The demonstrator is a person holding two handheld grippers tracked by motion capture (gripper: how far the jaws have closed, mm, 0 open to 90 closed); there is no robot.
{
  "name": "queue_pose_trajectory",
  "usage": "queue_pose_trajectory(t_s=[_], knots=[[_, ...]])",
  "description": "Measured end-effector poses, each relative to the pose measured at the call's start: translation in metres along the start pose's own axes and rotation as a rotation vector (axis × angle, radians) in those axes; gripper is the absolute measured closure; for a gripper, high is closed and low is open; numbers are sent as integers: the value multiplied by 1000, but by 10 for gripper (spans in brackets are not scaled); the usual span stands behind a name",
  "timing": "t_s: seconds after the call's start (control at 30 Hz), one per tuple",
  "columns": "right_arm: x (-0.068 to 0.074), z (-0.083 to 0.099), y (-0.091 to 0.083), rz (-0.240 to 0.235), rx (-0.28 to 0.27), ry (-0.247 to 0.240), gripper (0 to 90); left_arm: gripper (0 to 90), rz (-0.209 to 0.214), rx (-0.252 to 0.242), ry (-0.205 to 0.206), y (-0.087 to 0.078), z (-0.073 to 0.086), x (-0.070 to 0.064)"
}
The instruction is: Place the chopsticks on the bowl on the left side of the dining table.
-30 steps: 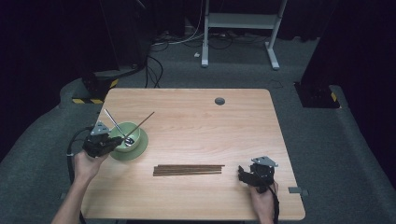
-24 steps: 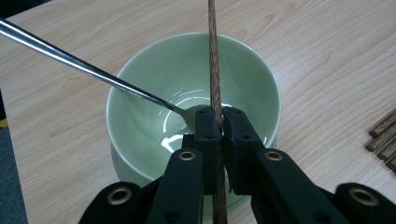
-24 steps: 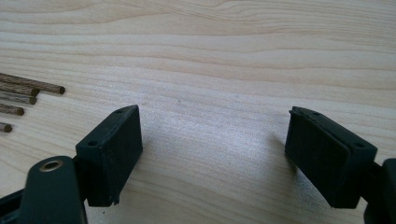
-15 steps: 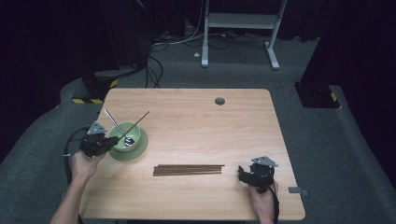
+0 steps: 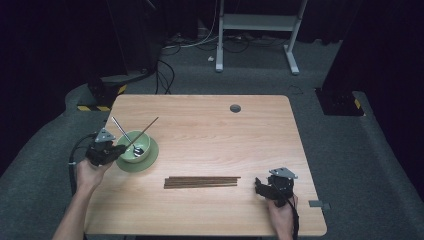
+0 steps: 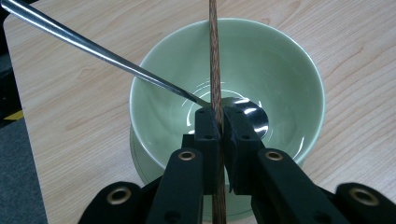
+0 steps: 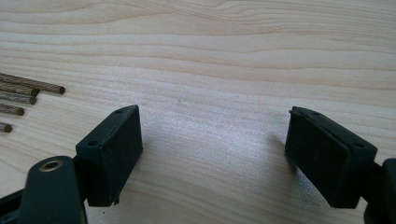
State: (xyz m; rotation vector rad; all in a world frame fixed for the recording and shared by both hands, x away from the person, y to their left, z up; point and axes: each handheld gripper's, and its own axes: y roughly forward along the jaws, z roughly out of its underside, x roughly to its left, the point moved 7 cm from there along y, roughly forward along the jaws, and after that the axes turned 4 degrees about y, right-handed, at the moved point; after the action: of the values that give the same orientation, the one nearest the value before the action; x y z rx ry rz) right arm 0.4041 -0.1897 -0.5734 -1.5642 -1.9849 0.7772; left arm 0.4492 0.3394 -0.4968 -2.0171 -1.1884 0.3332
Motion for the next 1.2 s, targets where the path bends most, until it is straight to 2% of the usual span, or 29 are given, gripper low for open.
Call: queue_pose_trajectory(t_s=[0.23, 0.77, 0.83, 0.93, 1.03, 1.13, 1.2], knots=[[1, 0, 0, -3, -2, -2, 200, 841, -11, 2, 3, 0, 1, 3], [1, 0, 0, -6, -4, -6, 203, 828, -8, 3, 6, -2, 3, 7], [1, 0, 0, -6, -5, -9, 203, 770, -6, -3, -3, -1, 3, 6], [1, 0, 0, -6, -5, -9, 203, 741, -4, -11, -10, -2, 2, 6], [1, 0, 0, -7, -4, -7, 203, 690, 5, -37, -39, -4, -1, 5], [1, 0, 0, -6, -4, -8, 203, 669, 24, -55, -85, -6, -2, 5], [1, 0, 0, -6, -4, -7, 203, 651, 20, -65, -102, -7, -4, 4]])
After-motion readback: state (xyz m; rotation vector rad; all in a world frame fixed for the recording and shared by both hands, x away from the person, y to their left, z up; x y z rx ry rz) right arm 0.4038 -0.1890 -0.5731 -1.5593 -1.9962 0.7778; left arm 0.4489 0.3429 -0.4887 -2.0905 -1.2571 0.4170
